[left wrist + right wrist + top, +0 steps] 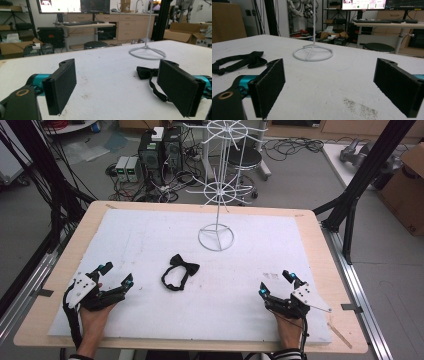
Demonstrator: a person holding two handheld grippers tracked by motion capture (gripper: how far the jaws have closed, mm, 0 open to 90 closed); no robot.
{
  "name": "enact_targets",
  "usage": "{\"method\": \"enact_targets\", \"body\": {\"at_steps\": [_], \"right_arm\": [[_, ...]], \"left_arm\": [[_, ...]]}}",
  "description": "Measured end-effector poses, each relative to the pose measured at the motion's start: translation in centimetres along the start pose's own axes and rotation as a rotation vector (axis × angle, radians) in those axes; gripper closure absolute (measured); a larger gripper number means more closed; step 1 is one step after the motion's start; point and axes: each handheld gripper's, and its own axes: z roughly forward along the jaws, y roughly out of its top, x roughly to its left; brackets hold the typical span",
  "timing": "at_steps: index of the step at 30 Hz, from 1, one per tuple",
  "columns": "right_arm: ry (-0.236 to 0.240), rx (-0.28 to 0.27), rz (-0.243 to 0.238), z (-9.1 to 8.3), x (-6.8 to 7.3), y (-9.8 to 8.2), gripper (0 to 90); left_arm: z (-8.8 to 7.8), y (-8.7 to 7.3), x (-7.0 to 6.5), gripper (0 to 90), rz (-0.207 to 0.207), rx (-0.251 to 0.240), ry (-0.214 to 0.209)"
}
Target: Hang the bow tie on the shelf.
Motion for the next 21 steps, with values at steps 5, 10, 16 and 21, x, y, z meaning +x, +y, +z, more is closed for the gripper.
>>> {"method": "enact_targets", "body": {"at_steps": [5, 10, 16, 21], "right_arm": [[-0.001, 0.000, -0.001, 0.0, 0.0, 0.0, 9.4], [-0.001, 0.000, -0.005, 0.0, 0.0, 0.0, 9.4], [0.004, 0.002, -0.008, 0.0, 0.1, 0.0, 9.4], [0.003, 0.006, -0.004, 0.0, 0.1, 0.0, 9.4]], "left_arm": [[0.3, 1.0, 0.5, 16.4, -0.022, 0.040, -0.012], [1.0, 2.4, 0.7, 16.2, 0.001, 0.095, -0.028], [2.2, 4.2, 0.4, 16.5, 0.039, 0.174, -0.096], [3.6, 4.9, 0.0, 16.5, 0.049, 0.244, -0.146]]}}
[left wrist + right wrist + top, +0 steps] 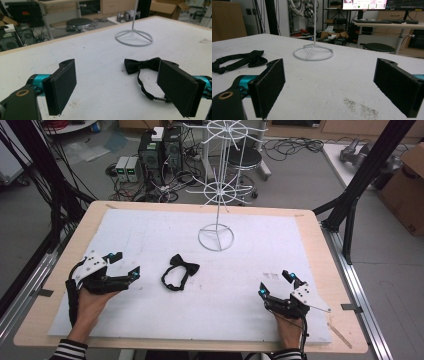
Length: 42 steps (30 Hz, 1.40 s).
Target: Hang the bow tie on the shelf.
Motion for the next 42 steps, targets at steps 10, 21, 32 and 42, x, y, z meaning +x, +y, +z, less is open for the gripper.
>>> {"method": "enact_targets", "body": {"at_steps": [10, 21, 32, 42], "right_arm": [[-0.009, 0.019, -0.018, 0.2, 0.2, 0.1, 9.4], [-0.020, 0.020, -0.009, 0.2, 0.1, 0.1, 9.4], [-0.019, 0.010, -0.006, 0.2, 0.0, 0.1, 9.4], [-0.017, 0.008, 0.007, 0.1, 0.0, 0.0, 9.3]], "left_arm": [[3.5, 1.9, -0.5, 16.5, 0.026, 0.135, -0.097], [7.3, 3.3, -1.7, 17.7, 0.080, 0.304, -0.159], [10.3, 4.0, -2.7, 22.8, 0.103, 0.455, -0.180], [12.5, 3.4, -3.5, 32.3, 0.122, 0.579, -0.192]]}}
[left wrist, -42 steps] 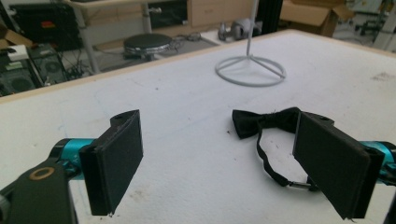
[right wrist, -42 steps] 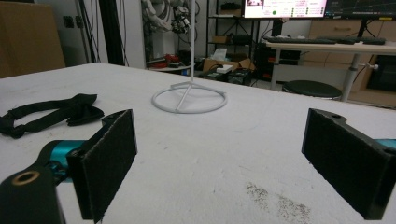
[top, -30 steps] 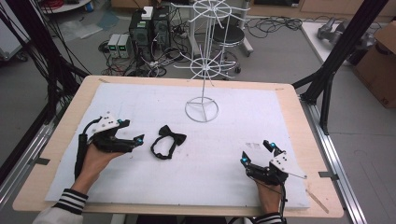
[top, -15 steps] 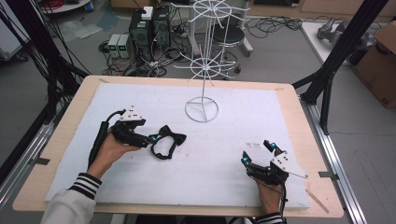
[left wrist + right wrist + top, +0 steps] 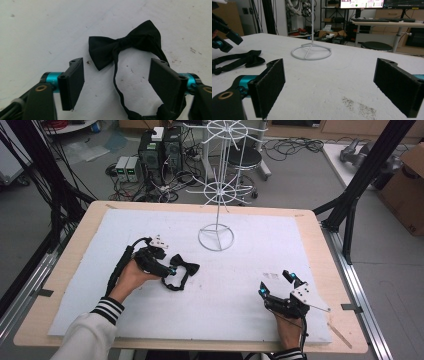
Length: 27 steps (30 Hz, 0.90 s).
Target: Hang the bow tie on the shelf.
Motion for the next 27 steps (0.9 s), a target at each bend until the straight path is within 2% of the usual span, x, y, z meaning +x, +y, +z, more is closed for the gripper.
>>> {"method": "enact_targets", "body": {"at_steps": [3, 4, 6, 8, 10, 15, 16, 21, 27], "right_arm": [[0.000, 0.000, 0.000, 0.0, 0.0, 0.0, 9.4], [0.000, 0.000, 0.000, 0.0, 0.0, 0.0, 9.4], [0.000, 0.000, -0.001, 0.0, 0.0, 0.0, 9.4], [-0.001, -0.003, -0.005, 0.0, -0.1, 0.0, 9.3], [-0.003, -0.004, -0.006, 0.0, -0.1, 0.0, 9.3], [-0.001, -0.002, -0.002, 0.0, 0.0, 0.0, 9.3], [-0.001, -0.003, -0.006, 0.0, -0.1, 0.0, 9.3], [-0.003, -0.003, -0.003, 0.0, -0.1, 0.0, 9.3], [0.001, -0.010, -0.001, -0.1, -0.1, 0.0, 9.3]], "left_arm": [[0.6, 0.0, 0.0, 36.2, -0.009, 0.023, 0.004], [0.9, 0.1, 0.1, 37.5, -0.008, 0.054, 0.002], [0.9, 0.1, 0.1, 37.5, -0.002, 0.057, 0.006], [1.1, 0.3, 0.1, 41.6, -0.018, 0.055, -0.015], [1.2, 0.3, 0.1, 43.9, -0.009, 0.070, -0.013], [1.5, 0.3, 0.1, 49.6, -0.022, 0.083, -0.017], [1.6, 0.4, 0.1, 49.7, -0.010, 0.099, -0.015], [1.8, 1.1, -0.2, 50.9, 0.003, 0.110, -0.012], [2.2, 1.4, -0.5, 56.6, 0.023, 0.155, -0.004]]}}
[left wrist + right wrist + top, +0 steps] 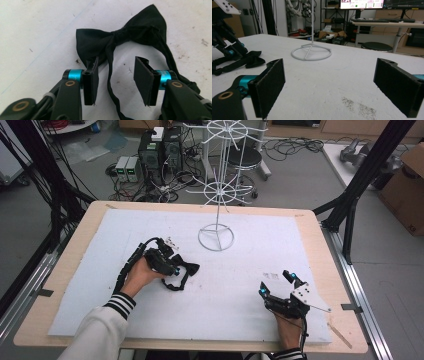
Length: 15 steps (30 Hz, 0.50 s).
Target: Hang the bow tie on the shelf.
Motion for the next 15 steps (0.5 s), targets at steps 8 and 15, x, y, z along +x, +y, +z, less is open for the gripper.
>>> {"method": "enact_targets", "body": {"at_steps": [8, 15], "right_arm": [[0.000, -0.001, 0.000, -0.01, -0.01, -0.01, 9.4], [0.000, -0.002, 0.001, -0.03, 0.00, -0.02, 9.4]], "left_arm": [[0.32, 0.02, -0.09, 76.6, 0.014, 0.032, 0.011], [0.35, 0.07, -0.29, 88.3, 0.034, 0.018, 0.019]]}}
